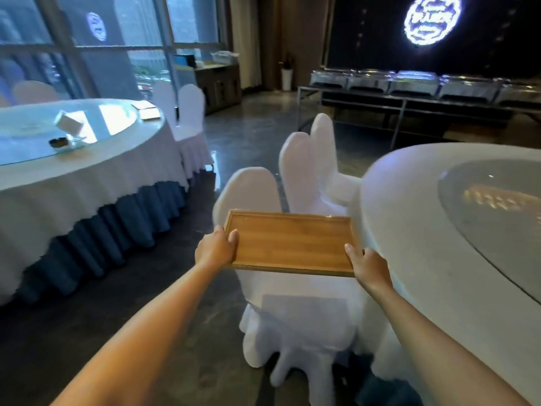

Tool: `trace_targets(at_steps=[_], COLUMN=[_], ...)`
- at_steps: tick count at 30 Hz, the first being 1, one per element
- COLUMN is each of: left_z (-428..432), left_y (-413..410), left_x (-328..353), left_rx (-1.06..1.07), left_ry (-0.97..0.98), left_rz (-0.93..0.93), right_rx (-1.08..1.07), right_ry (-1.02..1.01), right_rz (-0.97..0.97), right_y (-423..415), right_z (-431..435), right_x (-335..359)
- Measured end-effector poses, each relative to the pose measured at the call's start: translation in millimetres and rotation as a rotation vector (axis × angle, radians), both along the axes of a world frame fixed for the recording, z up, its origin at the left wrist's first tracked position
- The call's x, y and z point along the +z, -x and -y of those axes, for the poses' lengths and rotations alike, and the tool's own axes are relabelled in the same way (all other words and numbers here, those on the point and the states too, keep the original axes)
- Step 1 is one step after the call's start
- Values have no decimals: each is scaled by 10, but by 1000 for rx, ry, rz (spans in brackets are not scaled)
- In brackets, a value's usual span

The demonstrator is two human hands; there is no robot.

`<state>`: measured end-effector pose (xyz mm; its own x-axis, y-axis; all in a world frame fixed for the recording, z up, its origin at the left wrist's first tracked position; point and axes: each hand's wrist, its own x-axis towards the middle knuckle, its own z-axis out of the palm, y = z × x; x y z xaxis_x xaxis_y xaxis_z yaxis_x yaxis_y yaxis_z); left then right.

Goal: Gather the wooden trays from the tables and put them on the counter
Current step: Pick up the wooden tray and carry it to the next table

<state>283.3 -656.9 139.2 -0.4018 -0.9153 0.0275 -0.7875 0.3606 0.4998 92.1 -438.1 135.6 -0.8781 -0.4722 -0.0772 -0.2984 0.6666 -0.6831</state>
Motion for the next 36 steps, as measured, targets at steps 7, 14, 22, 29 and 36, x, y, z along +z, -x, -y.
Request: trace_targets(at_steps=[7, 14, 22, 29, 36], left_z=[1329, 2745, 4758, 6335, 8242], left_y=[-613, -787, -569, -351, 54], left_x=[31, -78, 352, 292, 80], left_rx=[150, 269, 341, 344, 264], left_ry=[8, 15, 64, 14, -21], left_rz=[-42, -36, -30, -37, -75], right_rx=[164, 309, 371, 360, 292], right_ry=[53, 105, 145, 165, 133], right_rz=[-45, -21, -39, 27, 46], right_y=[-208, -179, 139, 367, 679], right_z=[1669, 3396, 5629, 7226, 9001], right_x=[146, 17, 379, 291, 107])
